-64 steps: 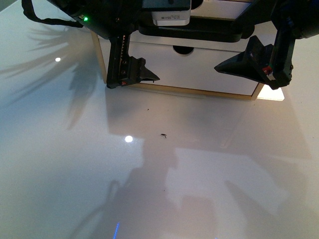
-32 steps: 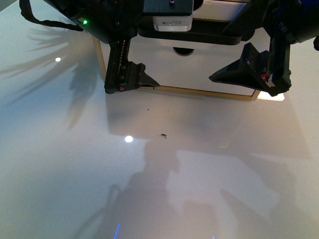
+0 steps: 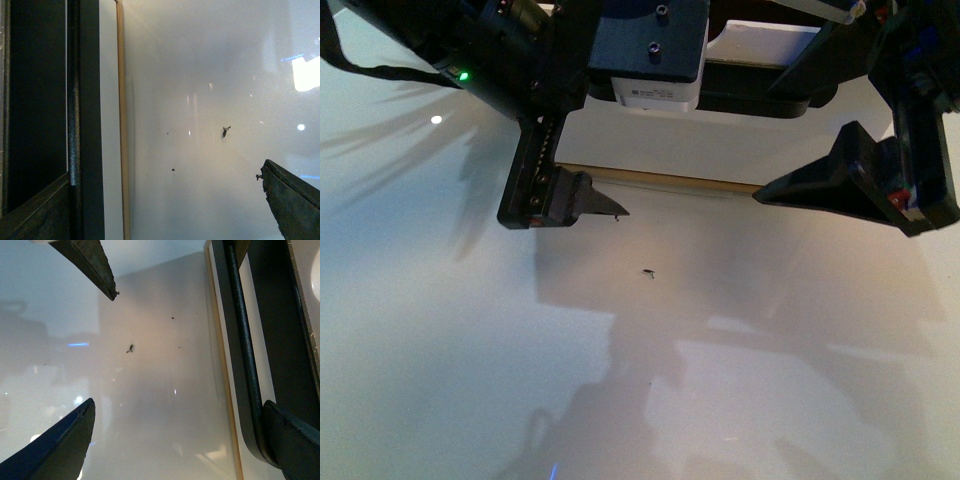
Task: Pull drawer
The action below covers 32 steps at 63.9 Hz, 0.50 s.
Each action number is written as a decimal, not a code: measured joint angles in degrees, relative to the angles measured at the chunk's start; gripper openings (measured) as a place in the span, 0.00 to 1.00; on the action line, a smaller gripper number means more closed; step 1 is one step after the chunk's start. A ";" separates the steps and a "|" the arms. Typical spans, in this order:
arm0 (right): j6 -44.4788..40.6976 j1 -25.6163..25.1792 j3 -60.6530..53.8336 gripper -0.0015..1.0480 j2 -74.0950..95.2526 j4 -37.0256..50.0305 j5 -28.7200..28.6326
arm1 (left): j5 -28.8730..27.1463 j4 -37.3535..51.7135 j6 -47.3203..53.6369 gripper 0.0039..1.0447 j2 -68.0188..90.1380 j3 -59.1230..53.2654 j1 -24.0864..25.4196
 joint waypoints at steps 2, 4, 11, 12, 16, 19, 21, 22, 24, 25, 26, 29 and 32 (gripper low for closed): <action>-0.11 0.11 -0.52 0.92 -0.52 0.00 0.02 | 0.35 0.24 0.15 0.93 -0.44 -0.70 0.07; -0.24 0.35 -1.36 0.92 -1.18 0.00 0.02 | 0.70 0.63 0.28 0.93 -1.11 -1.73 0.24; -0.42 1.03 -3.65 0.92 -3.32 0.11 0.00 | 1.77 1.27 1.22 0.93 -3.43 -4.81 0.90; -0.44 1.09 -3.93 0.92 -3.54 0.13 0.02 | 1.92 1.33 1.25 0.93 -3.72 -5.16 0.98; -0.61 1.53 -5.51 0.92 -4.96 0.13 0.11 | 2.49 1.40 1.75 0.93 -5.51 -7.13 1.53; -0.79 1.90 -6.45 0.92 -5.84 0.11 0.22 | 2.95 1.31 1.97 0.93 -6.60 -8.33 1.84; -0.85 2.05 -6.91 0.92 -6.25 0.09 0.28 | 3.21 1.14 2.16 0.93 -7.08 -8.83 1.97; -0.98 2.23 -7.28 0.92 -6.56 0.09 0.42 | 3.34 0.98 2.32 0.93 -7.50 -9.31 2.12; -1.03 2.34 -7.61 0.92 -6.88 0.09 0.55 | 3.45 0.94 2.58 0.93 -7.89 -9.75 2.25; -1.07 2.43 -7.74 0.92 -7.04 0.09 0.59 | 3.48 0.92 2.73 0.93 -8.07 -9.94 2.29; -1.22 2.54 -7.96 0.92 -7.28 0.09 0.76 | 3.52 0.85 2.89 0.93 -8.39 -10.29 2.38; -1.27 2.62 -8.35 0.92 -7.82 0.09 0.85 | 3.67 0.90 3.04 0.93 -8.90 -10.75 2.54; -1.29 2.64 -8.85 0.92 -8.46 0.13 0.85 | 4.15 1.51 2.99 0.93 -9.31 -11.45 2.69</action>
